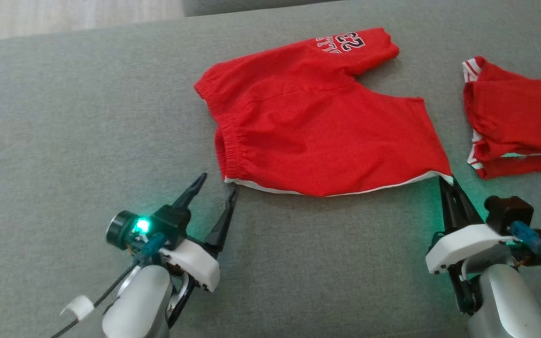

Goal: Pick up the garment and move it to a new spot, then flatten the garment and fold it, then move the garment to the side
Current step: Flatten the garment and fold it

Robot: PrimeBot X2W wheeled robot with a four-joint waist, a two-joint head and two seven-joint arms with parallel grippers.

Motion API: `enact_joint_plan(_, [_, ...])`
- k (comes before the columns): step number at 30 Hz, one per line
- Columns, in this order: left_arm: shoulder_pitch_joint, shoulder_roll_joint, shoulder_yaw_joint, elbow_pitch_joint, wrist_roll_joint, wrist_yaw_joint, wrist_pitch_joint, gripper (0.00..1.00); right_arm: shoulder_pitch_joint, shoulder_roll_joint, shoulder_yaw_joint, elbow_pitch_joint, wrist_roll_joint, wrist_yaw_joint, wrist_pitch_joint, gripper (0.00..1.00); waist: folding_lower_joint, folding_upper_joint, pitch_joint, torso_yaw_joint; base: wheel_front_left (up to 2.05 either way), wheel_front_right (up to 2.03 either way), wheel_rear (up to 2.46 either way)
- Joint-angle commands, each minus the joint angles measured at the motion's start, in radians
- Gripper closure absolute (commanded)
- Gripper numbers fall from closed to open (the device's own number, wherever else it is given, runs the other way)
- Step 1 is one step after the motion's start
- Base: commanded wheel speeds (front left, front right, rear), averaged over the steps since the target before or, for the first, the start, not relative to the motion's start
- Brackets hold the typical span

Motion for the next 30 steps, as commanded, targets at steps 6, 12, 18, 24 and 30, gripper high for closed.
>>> enact_joint_plan(6, [-0.108,0.062,-0.089,0.042,-0.066,-0.006,0.0,0.0,-0.029,-0.004,0.052,-0.051,0.02,-0.001,0.004,1.0,0.0,0.0,0.033,-0.034,0.0,0.0,0.0])
enact_joint_plan(12, [-0.169,0.08,-0.154,0.089,-0.11,-0.006,-0.008,0.0,-0.04,-0.004,0.07,-0.058,0.029,-0.001,0.004,1.0,0.0,0.0,0.05,-0.049,0.0,0.0,0.0])
enact_joint_plan(18, [-0.213,0.09,-0.213,0.108,-0.153,-0.006,-0.019,1.0,-0.044,-0.004,0.078,-0.06,0.033,-0.001,0.003,1.0,0.0,0.0,0.059,-0.052,0.0,0.0,0.0])
enact_joint_plan(24, [-0.22,0.117,-0.23,0.106,-0.166,-0.006,-0.044,1.0,-0.047,-0.004,0.073,-0.06,0.029,-0.001,-0.01,1.0,0.0,0.0,0.04,-0.047,0.0,0.0,0.0])
enact_joint_plan(30, [-0.218,0.142,-0.221,0.053,-0.167,0.002,-0.059,1.0,-0.045,-0.004,0.069,-0.093,0.007,-0.001,-0.02,1.0,0.0,0.0,0.003,-0.037,0.0,0.0,0.0])
